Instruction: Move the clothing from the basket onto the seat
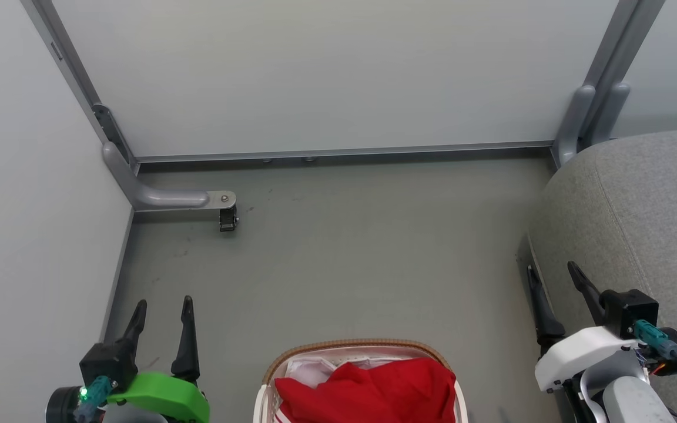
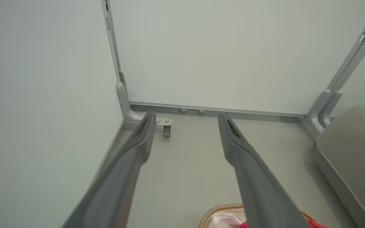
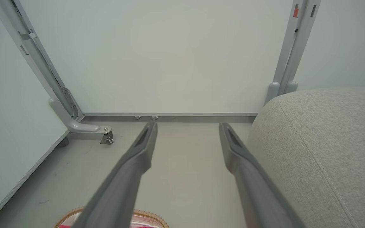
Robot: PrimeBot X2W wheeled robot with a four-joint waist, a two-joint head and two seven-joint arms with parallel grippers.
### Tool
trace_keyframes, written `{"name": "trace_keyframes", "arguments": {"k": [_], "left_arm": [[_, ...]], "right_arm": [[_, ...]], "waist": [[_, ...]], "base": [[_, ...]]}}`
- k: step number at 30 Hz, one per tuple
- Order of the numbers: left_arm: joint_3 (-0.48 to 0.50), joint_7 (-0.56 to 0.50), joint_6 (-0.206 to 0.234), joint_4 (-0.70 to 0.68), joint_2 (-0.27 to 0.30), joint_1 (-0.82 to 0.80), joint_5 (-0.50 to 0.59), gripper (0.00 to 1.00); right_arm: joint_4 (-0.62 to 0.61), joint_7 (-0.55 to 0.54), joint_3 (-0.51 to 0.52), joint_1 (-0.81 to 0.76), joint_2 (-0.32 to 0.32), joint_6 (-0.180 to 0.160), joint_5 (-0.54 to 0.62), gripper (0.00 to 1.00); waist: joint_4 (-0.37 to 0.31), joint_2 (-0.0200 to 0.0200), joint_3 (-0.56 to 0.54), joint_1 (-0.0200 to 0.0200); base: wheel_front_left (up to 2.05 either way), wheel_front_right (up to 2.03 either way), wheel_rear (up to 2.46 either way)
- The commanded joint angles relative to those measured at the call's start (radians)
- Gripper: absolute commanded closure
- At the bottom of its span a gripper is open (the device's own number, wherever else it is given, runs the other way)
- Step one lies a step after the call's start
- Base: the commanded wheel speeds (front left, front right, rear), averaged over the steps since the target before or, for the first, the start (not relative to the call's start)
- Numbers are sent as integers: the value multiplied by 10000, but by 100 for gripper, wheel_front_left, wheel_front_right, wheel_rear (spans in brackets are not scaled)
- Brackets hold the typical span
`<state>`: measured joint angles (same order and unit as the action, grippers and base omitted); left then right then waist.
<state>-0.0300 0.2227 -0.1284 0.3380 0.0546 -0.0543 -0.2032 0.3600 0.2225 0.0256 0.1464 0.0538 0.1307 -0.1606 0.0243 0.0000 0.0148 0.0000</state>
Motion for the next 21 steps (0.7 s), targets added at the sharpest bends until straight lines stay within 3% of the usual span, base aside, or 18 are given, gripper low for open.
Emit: {"name": "trace_keyframes", "arguments": {"k": [1, 11, 21], "left_arm": [[-22, 98, -26, 17, -1, 100, 190, 0], [-744, 270, -32, 193, -20, 105, 614, 0], [-2378, 459, -36, 756, -5, -908, 599, 0]], "right_arm": [[35, 96, 47, 11, 20, 1, 251, 0], [229, 274, -27, 109, -5, 1, 1005, 0], [210, 443, -242, 698, 0, -3, 1767, 0]], "waist": [[5, 0, -7, 0], [-70, 0, 173, 0], [-681, 0, 1680, 0]], "base": [[0, 0, 0], [0, 0, 0], [0, 0, 0]]}}
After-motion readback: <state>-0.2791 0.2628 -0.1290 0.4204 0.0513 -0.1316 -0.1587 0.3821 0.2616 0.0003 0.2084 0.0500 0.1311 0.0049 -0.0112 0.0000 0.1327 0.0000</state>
